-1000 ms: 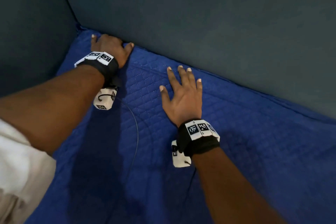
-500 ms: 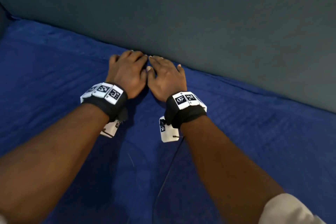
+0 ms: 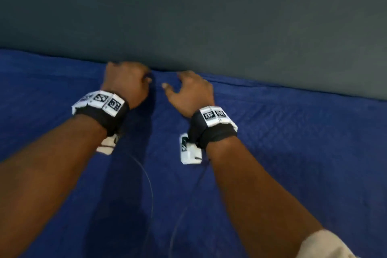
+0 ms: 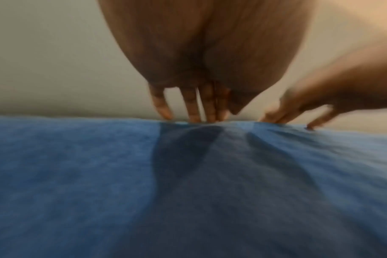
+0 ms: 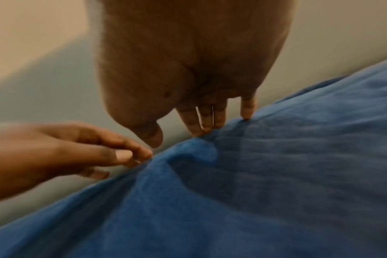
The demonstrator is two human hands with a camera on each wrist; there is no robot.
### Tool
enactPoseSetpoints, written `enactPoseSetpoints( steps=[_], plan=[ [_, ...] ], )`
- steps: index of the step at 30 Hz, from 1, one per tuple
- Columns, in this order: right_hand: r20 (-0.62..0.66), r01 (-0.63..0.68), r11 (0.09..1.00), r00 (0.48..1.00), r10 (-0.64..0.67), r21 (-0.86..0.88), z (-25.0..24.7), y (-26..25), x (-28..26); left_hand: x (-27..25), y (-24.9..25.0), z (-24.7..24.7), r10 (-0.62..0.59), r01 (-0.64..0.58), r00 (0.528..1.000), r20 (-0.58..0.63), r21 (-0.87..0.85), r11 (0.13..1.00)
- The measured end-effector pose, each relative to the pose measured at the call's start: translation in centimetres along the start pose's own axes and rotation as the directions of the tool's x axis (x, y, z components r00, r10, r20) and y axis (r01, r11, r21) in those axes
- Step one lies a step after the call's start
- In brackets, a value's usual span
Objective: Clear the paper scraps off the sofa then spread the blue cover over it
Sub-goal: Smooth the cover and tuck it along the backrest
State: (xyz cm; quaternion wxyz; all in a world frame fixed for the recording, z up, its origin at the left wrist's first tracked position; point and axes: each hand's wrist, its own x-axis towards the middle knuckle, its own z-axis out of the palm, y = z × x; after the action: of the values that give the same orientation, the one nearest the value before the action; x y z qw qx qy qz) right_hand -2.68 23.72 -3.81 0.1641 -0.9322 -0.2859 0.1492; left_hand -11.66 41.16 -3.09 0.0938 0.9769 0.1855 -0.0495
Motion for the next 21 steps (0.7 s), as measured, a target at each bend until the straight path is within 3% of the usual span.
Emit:
enactPoseSetpoints(
  steps=[1, 2, 4, 8, 11, 15, 21],
  plan=[
    [-0.083, -0.035, 0.999, 0.996, 0.032, -0.036, -0.4, 2.5, -1.4, -0.3, 2.4, 0.6, 0.127, -0.127, 0.992, -0.01, -0.114, 0.985],
    [-0.087, -0.054, 0.997, 0.995, 0.048, -0.059, -0.7, 5.1, -2.6, -0.4, 4.9, 1.4, 0.225, -0.216, 0.974, 0.027, -0.184, 0.959],
    [0.012, -0.031, 0.992, 0.999, 0.033, -0.124, -1.5, 9.9, -4.1, 0.0, 9.7, 2.9, 0.289, -0.267, 0.952, 0.098, -0.194, 0.944],
    [0.089, -0.014, 0.984, 0.996, 0.03, -0.176, -3.1, 14.3, -3.6, 1.3, 14.1, 4.3, 0.222, -0.216, 0.972, 0.075, -0.091, 0.972],
    [0.2, -0.094, 0.986, 0.972, 0.122, -0.141, -3.2, 13.1, -2.1, 1.5, 15.5, 4.5, 0.193, -0.193, 0.977, 0.095, -0.011, 0.981],
    [0.342, -0.178, 0.975, 0.915, 0.215, -0.136, -4.9, 11.3, 1.2, 3.1, 17.4, 3.8, 0.099, -0.113, 0.969, 0.227, 0.052, 0.992],
    [0.478, -0.16, 0.986, 0.869, 0.124, 0.036, -5.3, 12.6, 4.5, 6.0, 19.3, 3.8, -0.017, -0.057, 0.914, 0.405, 0.17, 0.984]
  ],
)
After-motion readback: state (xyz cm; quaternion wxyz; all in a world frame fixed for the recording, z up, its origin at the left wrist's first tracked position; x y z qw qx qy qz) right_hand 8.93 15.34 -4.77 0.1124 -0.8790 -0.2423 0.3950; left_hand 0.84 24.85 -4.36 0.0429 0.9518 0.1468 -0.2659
